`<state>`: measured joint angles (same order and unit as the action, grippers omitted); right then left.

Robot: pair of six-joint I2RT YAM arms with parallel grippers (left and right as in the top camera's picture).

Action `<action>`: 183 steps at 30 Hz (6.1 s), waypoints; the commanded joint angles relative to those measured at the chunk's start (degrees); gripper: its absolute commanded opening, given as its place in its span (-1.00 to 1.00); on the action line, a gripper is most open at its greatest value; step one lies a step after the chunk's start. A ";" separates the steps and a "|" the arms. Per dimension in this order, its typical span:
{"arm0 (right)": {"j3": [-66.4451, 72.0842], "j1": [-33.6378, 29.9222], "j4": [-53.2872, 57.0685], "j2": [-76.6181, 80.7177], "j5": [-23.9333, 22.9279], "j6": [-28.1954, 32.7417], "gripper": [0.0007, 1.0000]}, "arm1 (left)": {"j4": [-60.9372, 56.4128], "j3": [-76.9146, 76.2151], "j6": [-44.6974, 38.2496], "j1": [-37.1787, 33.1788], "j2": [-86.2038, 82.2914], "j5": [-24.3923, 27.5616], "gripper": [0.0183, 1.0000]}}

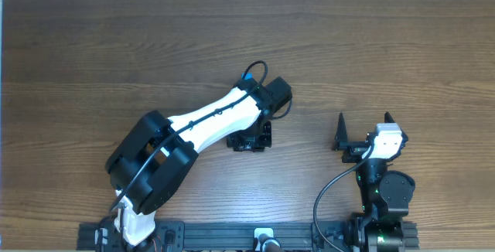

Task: Stack Cubes

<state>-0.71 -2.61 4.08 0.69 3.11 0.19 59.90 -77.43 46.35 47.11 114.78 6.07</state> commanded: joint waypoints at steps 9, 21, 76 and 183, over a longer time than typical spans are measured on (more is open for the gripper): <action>0.42 -0.35 -0.02 -0.37 0.26 0.11 0.99 | 0.09 0.72 0.39 -0.42 -1.36 0.28 -0.95; 0.42 -0.35 -0.02 -0.37 0.26 0.11 0.98 | 7.69 -4.98 0.35 -1.09 -11.39 -3.28 -0.96; 0.42 -0.35 -0.02 -0.37 0.26 0.13 0.99 | 9.55 -14.82 -7.41 -6.51 1.29 -2.45 -0.96; 0.42 -0.35 -0.02 -0.37 0.26 0.11 0.98 | -35.36 56.28 -46.16 -50.80 -114.42 14.05 1.00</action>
<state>-0.71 -2.66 4.05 0.69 3.11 0.23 27.90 -24.88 1.28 -4.43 1.32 18.68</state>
